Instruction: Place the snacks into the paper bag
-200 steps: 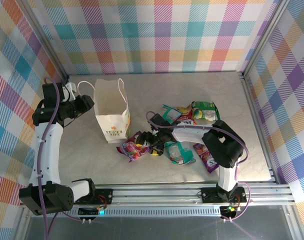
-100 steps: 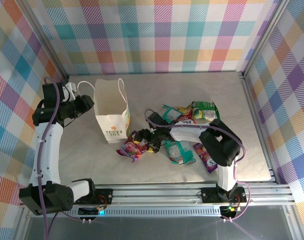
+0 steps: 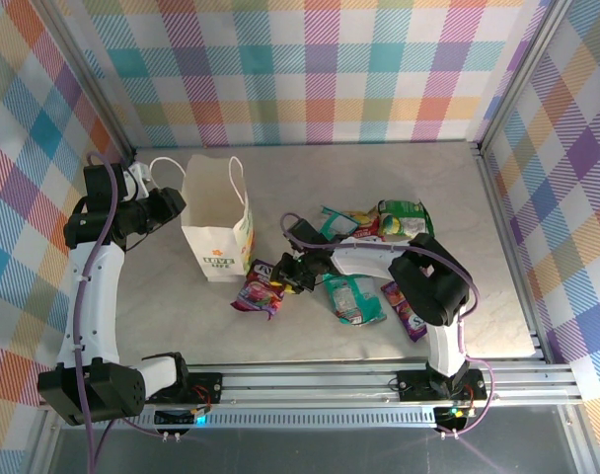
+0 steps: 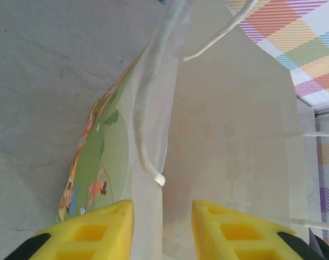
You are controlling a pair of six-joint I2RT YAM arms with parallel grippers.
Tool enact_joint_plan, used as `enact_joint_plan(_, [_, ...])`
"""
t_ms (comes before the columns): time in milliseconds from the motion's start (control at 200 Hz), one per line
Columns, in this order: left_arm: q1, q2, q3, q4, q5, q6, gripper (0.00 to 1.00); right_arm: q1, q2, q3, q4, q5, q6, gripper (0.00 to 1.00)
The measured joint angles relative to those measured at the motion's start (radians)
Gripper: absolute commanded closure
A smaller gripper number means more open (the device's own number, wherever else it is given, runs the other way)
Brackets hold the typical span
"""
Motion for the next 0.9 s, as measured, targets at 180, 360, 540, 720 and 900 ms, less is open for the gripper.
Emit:
enact_joint_plan(180, [0.000, 0.000, 0.000, 0.000, 0.000, 0.000, 0.67, 0.001, -0.049, 0.000, -0.081, 0.069, -0.066, 0.84])
enact_joint_plan(360, [0.000, 0.000, 0.000, 0.000, 0.000, 0.000, 0.66, 0.002, -0.101, -0.003, -0.167, 0.150, -0.122, 0.89])
enact_joint_plan(540, [0.000, -0.004, 0.000, 0.000, 0.000, -0.003, 0.65, 0.002, -0.146, -0.004, -0.235, 0.212, -0.185, 0.96])
enact_joint_plan(720, [0.000, -0.006, 0.000, 0.002, 0.001, -0.020, 0.65, 0.003, -0.198, 0.004, -0.302, 0.274, -0.248, 1.00])
enact_joint_plan(900, [0.000, -0.006, 0.000, 0.035, 0.000, -0.035, 0.66, 0.010, -0.252, 0.027, -0.336, 0.314, -0.296, 1.00])
